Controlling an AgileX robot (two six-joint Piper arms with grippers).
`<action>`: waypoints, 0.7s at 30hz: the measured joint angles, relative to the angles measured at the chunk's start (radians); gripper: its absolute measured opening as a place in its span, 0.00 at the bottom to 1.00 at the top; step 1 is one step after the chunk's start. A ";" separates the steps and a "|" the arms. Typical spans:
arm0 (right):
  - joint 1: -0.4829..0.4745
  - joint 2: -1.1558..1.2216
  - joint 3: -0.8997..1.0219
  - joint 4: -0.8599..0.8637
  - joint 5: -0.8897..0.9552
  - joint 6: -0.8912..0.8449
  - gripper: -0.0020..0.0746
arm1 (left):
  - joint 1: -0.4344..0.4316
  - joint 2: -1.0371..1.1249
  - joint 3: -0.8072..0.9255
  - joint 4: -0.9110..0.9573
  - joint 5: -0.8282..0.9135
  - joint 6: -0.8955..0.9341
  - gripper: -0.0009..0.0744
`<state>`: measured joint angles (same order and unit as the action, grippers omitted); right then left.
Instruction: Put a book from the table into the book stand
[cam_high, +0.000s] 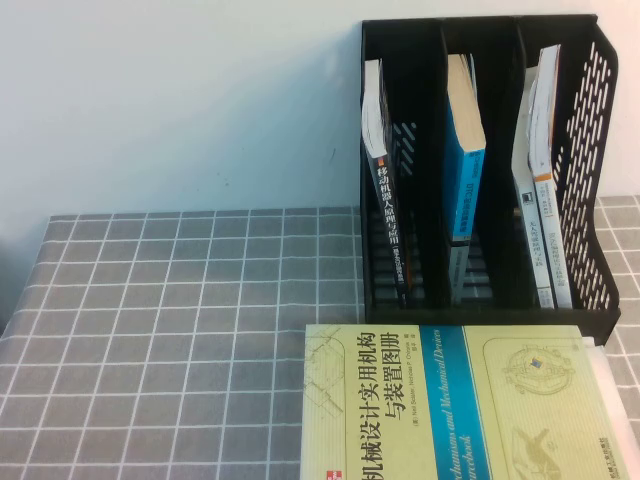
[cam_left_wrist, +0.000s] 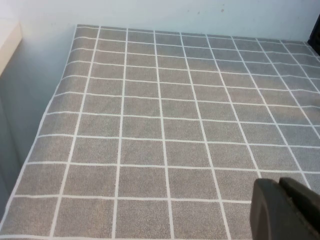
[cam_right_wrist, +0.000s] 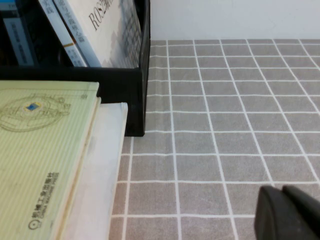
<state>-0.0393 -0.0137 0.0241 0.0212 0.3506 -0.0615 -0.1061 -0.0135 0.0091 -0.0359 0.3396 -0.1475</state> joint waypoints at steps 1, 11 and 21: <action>0.000 0.000 0.000 0.000 0.000 0.000 0.02 | 0.000 0.000 0.000 0.000 0.000 0.000 0.01; 0.000 0.000 0.000 0.014 -0.002 0.000 0.02 | 0.000 0.000 0.000 0.000 0.000 0.000 0.01; 0.000 0.000 0.000 0.017 -0.002 0.000 0.02 | 0.000 0.000 0.000 0.052 0.000 0.054 0.01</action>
<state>-0.0393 -0.0137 0.0241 0.0378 0.3488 -0.0615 -0.1061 -0.0135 0.0091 0.0164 0.3396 -0.0931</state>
